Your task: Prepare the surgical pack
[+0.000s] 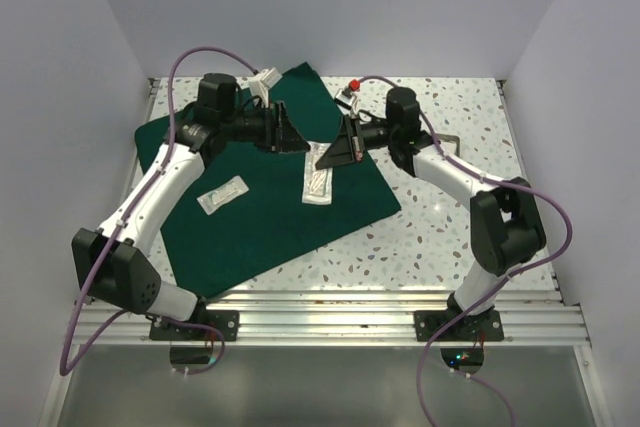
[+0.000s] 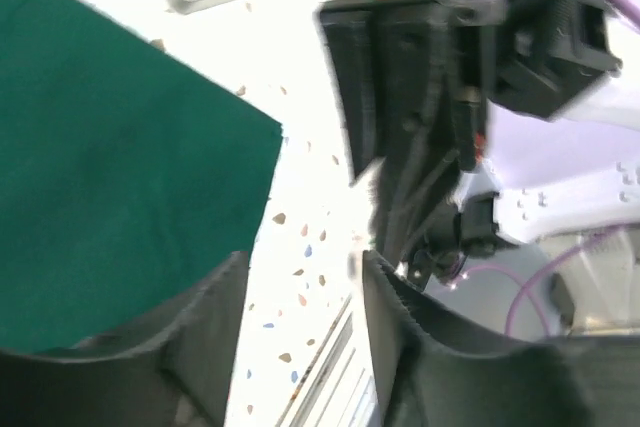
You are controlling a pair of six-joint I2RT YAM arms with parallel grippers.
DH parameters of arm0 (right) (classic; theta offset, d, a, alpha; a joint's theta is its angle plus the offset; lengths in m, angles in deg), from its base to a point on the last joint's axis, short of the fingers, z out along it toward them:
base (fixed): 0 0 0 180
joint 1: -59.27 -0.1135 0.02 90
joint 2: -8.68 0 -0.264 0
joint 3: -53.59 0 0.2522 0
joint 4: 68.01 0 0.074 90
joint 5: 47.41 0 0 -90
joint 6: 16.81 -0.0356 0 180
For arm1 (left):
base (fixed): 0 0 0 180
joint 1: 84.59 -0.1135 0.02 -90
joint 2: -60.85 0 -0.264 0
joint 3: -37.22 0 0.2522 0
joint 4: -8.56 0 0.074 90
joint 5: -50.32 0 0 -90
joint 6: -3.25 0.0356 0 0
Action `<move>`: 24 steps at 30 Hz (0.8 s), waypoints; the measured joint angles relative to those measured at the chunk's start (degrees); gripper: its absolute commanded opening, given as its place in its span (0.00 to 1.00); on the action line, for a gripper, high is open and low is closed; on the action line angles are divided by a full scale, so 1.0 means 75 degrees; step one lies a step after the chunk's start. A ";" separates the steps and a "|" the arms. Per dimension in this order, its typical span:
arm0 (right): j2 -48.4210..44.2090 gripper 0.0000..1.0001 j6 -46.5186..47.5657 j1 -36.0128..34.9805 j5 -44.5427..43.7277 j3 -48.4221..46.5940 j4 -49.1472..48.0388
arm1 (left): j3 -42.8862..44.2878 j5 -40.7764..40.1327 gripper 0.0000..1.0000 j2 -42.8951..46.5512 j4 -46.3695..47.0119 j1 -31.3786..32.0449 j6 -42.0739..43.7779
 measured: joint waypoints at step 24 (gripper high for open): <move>0.0557 0.00 -0.2495 0.3672 -0.9317 0.1381 0.0871 | -0.1297 -0.5351 0.68 0.0259 -0.1553 -0.0959 0.1687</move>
